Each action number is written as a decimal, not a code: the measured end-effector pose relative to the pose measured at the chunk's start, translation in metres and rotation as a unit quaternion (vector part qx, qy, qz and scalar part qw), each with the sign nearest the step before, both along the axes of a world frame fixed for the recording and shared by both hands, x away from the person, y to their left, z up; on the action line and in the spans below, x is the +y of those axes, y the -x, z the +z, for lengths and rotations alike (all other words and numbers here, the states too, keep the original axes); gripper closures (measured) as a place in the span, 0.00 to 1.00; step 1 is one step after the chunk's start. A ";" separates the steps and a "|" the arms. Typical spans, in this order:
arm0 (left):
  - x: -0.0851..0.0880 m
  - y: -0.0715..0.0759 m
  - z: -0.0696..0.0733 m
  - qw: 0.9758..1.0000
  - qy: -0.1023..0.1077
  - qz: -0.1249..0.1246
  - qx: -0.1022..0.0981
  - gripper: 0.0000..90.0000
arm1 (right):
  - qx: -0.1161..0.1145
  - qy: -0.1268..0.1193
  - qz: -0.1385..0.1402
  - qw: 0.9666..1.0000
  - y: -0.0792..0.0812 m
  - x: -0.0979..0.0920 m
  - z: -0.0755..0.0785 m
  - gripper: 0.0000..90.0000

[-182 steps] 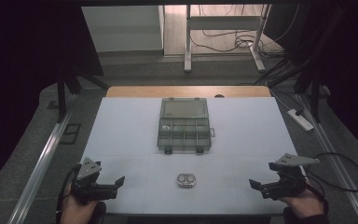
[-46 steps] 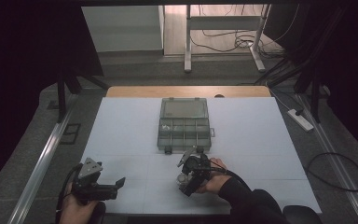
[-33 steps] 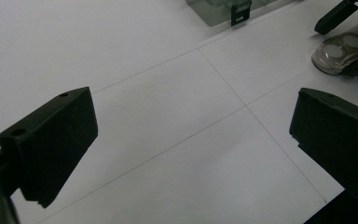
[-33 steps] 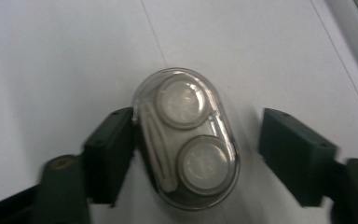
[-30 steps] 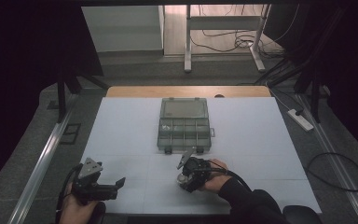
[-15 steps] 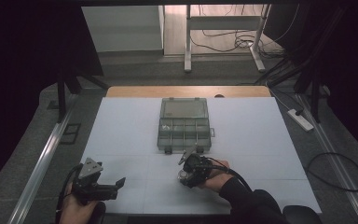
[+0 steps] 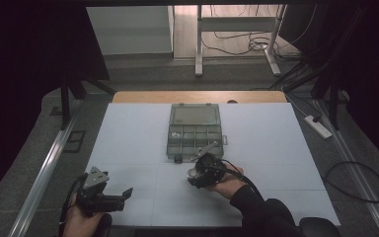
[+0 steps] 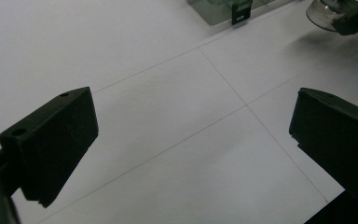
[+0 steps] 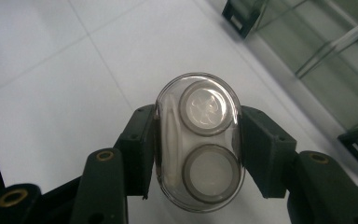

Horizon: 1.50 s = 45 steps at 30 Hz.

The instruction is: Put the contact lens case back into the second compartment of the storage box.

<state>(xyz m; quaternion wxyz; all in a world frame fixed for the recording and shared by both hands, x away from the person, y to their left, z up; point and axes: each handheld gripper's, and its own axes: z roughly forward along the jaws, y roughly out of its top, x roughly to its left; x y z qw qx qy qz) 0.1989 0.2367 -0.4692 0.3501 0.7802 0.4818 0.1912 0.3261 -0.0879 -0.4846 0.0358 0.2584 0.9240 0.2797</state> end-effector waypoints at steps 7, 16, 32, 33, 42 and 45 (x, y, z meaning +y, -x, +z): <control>0.000 0.000 0.000 1.000 0.000 0.000 0.001 0.01 | -0.004 -0.013 -0.016 1.000 -0.007 0.003 0.006 0.54; 0.000 0.000 0.000 1.000 0.002 0.000 0.002 0.01 | -0.014 -0.032 -0.054 0.998 -0.021 0.008 0.012 0.54; 0.001 -0.001 0.000 1.000 0.005 -0.001 0.004 0.01 | -0.029 -0.044 -0.129 0.990 -0.050 0.022 0.011 0.54; 0.001 -0.001 0.000 1.000 0.005 -0.001 0.004 0.01 | -0.029 -0.045 -0.135 0.989 -0.052 0.024 0.011 0.54; 0.000 -0.001 0.000 1.000 0.002 -0.002 0.004 0.02 | -0.027 -0.054 -0.180 0.982 -0.070 0.031 0.010 0.54; 0.000 -0.001 0.000 1.000 0.003 -0.003 0.005 0.02 | -0.027 -0.054 -0.193 0.979 -0.076 0.034 0.011 0.54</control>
